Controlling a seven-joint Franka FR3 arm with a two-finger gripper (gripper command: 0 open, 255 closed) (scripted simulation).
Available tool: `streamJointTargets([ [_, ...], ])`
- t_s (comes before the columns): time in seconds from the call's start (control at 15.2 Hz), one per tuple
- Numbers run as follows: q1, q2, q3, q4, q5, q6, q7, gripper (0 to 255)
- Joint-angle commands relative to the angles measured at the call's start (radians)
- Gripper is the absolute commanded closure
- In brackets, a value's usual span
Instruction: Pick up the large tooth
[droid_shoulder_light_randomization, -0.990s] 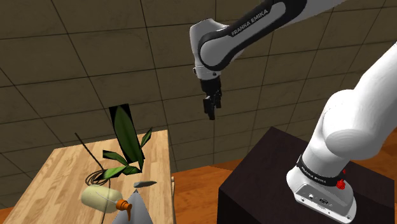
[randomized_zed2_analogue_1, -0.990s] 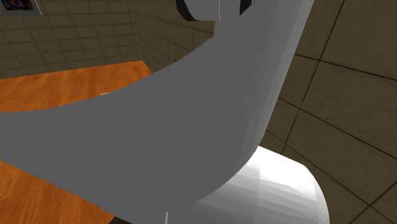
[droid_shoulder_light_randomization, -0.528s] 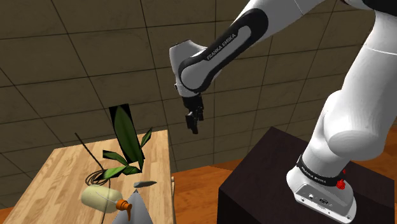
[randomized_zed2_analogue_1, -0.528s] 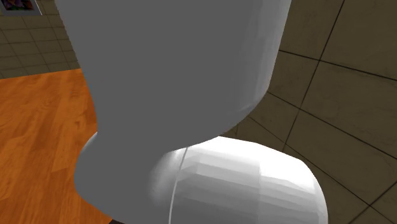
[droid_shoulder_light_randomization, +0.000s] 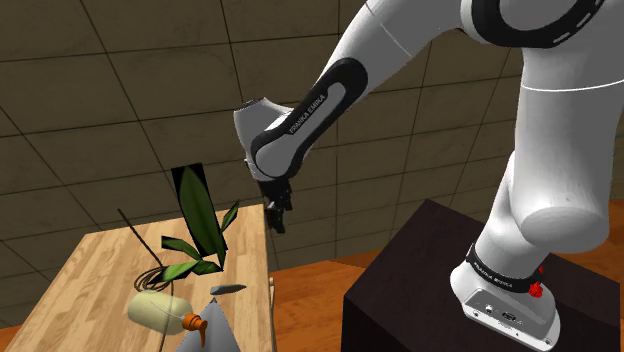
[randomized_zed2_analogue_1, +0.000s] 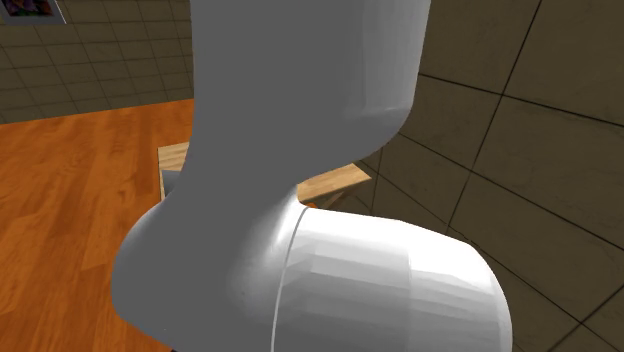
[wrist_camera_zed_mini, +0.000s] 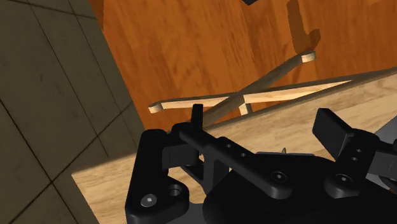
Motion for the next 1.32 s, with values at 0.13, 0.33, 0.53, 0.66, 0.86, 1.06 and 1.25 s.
streamJointTargets([
  [0.13, 0.043, 0.144, 0.010, 0.122, -0.045, 0.030, 0.016, 0],
  [0.33, 0.079, 0.246, 0.014, 0.217, -0.077, 0.042, 0.024, 0],
  [0.53, 0.117, 0.348, 0.015, 0.322, -0.106, 0.046, 0.027, 0],
  [0.66, 0.145, 0.417, 0.014, 0.398, -0.123, 0.043, 0.027, 0],
  [0.86, 0.189, 0.522, 0.009, 0.522, -0.144, 0.031, 0.021, 0],
  [1.06, 0.234, 0.632, 0.007, 0.662, -0.162, 0.008, 0.011, 0],
  [1.25, 0.262, 0.691, -0.005, 0.732, -0.160, 0.002, 0.000, 0],
])
